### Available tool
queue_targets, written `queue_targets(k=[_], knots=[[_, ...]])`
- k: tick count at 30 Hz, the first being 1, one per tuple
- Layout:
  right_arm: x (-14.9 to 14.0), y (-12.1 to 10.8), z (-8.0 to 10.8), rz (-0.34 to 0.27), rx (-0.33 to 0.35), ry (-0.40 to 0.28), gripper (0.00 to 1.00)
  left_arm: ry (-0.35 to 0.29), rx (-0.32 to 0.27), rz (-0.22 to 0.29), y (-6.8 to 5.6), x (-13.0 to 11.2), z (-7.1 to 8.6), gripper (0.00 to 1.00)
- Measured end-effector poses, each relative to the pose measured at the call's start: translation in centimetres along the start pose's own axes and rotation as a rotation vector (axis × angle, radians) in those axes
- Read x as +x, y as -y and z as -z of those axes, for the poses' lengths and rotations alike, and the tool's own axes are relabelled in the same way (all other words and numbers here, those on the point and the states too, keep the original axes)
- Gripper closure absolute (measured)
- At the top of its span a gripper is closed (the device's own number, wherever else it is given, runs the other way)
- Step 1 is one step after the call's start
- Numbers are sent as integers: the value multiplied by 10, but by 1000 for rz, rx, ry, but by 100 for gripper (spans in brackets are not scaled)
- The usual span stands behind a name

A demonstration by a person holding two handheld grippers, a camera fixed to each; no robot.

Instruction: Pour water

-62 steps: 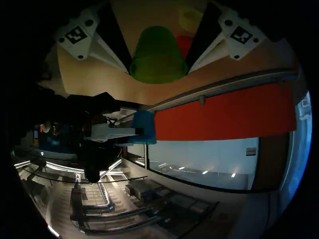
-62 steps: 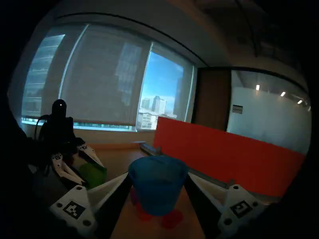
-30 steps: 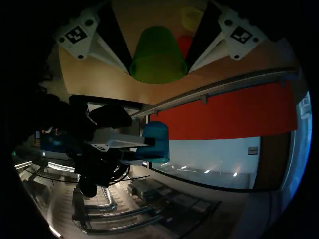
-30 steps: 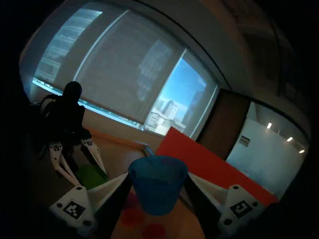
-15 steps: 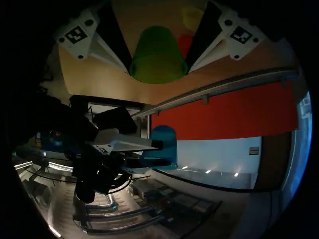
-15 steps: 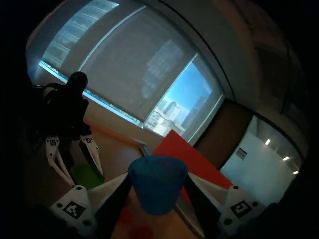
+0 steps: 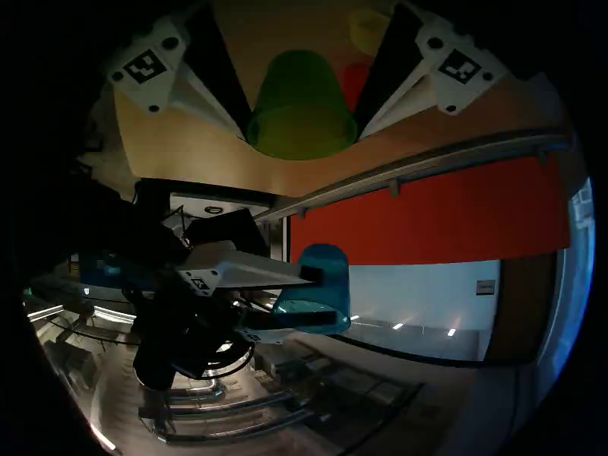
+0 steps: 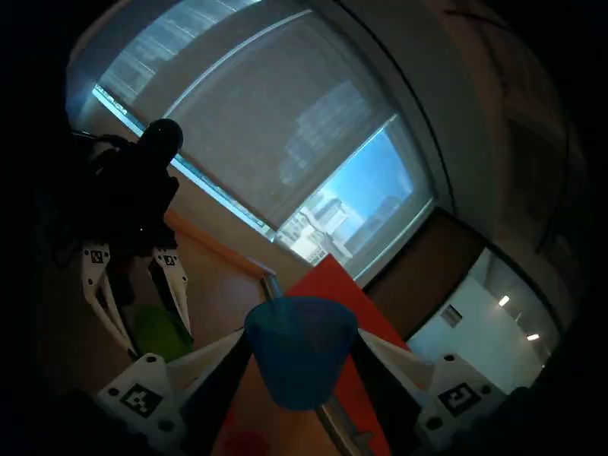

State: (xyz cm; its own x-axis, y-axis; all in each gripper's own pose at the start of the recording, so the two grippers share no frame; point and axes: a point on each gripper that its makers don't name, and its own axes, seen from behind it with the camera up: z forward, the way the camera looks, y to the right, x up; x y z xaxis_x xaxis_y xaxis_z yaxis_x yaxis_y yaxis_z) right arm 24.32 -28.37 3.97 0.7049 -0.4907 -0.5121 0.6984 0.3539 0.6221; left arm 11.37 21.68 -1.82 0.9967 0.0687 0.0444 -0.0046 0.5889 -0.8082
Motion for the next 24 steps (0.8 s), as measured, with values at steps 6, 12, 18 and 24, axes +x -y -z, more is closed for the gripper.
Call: queue_targets(k=[6, 12, 18, 24], knots=[[4, 1, -3, 57, -2, 3, 11, 2, -5, 1, -1, -1, -2, 11], [4, 1, -4, 115, 0, 11, 10, 2, -7, 1, -1, -1, -3, 11], [4, 0, -5, 165, -4, 18, 11, 3, -9, -4, -3, 0, -3, 11], [4, -2, -6, 213, -11, 27, 11, 2, -13, -6, -5, 1, -4, 11]])
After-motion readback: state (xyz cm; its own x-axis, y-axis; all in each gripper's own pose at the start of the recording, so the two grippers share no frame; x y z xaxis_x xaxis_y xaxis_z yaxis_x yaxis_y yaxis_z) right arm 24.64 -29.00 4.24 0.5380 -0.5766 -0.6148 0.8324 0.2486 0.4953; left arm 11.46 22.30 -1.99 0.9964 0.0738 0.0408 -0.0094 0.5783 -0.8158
